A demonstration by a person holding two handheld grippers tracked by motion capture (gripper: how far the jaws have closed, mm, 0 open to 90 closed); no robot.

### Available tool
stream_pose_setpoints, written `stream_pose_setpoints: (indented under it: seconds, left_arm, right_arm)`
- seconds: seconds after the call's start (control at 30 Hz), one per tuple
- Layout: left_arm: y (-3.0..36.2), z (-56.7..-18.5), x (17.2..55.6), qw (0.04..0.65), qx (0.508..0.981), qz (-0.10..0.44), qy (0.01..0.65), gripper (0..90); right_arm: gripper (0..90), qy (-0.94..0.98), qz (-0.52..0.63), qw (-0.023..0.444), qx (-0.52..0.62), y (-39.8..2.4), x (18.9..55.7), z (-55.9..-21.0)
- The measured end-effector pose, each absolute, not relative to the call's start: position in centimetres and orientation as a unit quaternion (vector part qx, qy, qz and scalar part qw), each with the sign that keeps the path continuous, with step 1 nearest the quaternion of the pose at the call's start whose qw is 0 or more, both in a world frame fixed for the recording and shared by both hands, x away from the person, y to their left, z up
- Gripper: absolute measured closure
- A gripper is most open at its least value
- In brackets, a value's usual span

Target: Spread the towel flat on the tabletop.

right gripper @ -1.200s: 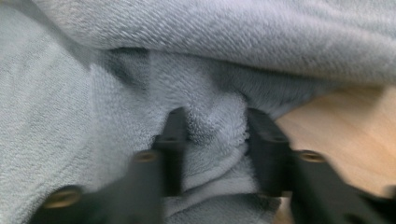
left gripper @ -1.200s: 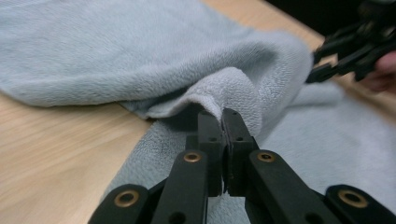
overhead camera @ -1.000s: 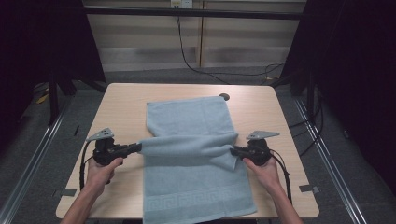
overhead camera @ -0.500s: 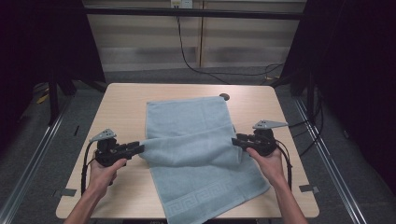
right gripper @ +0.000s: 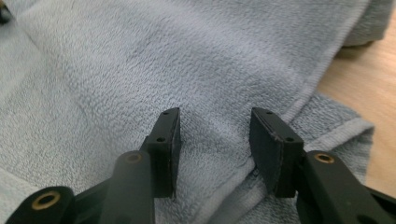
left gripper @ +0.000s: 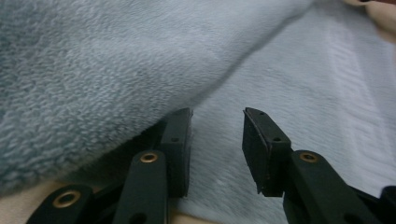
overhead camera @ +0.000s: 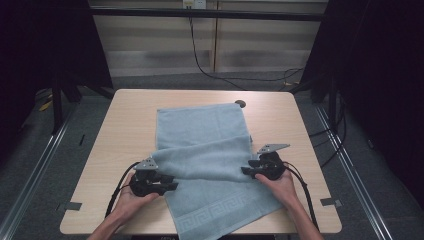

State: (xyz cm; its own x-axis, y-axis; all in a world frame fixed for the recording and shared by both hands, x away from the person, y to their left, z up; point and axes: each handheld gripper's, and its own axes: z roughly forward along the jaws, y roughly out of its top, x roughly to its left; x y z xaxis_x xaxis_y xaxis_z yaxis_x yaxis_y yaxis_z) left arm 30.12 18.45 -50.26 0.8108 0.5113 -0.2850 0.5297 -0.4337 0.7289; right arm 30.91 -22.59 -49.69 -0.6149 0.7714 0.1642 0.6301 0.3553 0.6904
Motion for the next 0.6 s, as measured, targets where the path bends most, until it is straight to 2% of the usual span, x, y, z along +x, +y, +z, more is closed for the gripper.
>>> stream_pose_setpoints:
  seconds: [0.17,0.27,0.37,0.47,0.6]
  left_arm:
    - [18.9,-50.2,30.1,0.437,0.840,0.009,0.321,58.5]
    - [18.7,-50.0,29.7,0.441,0.842,0.022,0.311,56.9]
    - [18.3,-49.8,29.3,0.456,0.842,0.013,0.290,54.1]
    - [18.0,-50.0,29.1,0.442,0.854,0.009,0.275,54.4]
    - [18.2,-50.1,28.8,0.433,0.860,0.003,0.271,56.5]
  right_arm:
    - [55.0,0.834,0.364,0.077,0.407,-21.8,29.3,-49.5]
    - [59.2,0.836,0.379,0.038,0.395,-21.4,26.4,-49.4]
    - [62.5,0.839,0.388,-0.001,0.382,-21.0,23.9,-49.4]
    - [58.5,0.836,0.398,0.014,0.378,-20.9,22.8,-48.9]
    - [51.1,0.817,0.425,0.061,0.385,-21.4,24.4,-48.0]
